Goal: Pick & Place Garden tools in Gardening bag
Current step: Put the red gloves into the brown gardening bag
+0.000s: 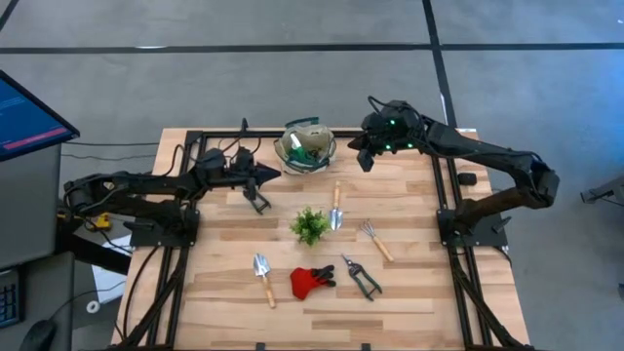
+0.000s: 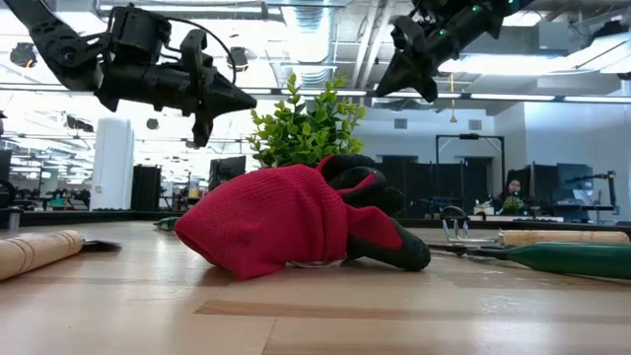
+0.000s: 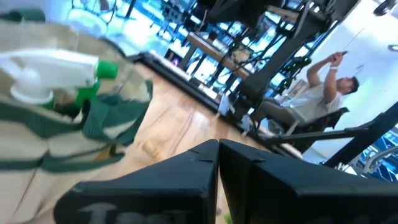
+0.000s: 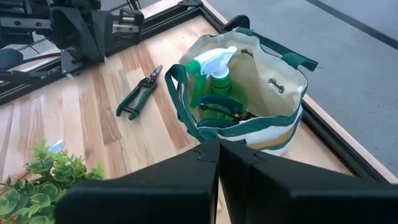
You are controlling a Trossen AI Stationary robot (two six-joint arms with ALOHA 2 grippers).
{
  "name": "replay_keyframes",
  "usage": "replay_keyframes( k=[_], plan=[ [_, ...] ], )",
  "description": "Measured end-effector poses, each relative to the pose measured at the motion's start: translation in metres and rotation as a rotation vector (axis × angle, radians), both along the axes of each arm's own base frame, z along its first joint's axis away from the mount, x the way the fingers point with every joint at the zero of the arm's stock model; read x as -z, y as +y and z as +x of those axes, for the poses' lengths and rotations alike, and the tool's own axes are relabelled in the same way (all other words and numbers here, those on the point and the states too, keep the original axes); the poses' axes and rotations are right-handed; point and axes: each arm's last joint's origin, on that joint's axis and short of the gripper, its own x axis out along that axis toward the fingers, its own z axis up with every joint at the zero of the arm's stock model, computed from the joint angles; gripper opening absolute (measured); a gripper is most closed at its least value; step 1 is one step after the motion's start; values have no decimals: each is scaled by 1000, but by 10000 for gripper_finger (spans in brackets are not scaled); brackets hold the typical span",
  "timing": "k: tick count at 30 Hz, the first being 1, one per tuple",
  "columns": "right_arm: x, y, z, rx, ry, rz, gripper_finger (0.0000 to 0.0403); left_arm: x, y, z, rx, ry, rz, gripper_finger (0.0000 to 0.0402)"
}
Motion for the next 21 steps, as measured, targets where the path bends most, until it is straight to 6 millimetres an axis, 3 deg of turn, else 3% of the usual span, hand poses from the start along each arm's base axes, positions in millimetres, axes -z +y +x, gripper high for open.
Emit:
replay_keyframes(
  k=[21],
  plan=[
    [-2, 1, 2, 0, -20, -1, 0, -6, 0, 0, 0, -52, 28, 2]
  ],
)
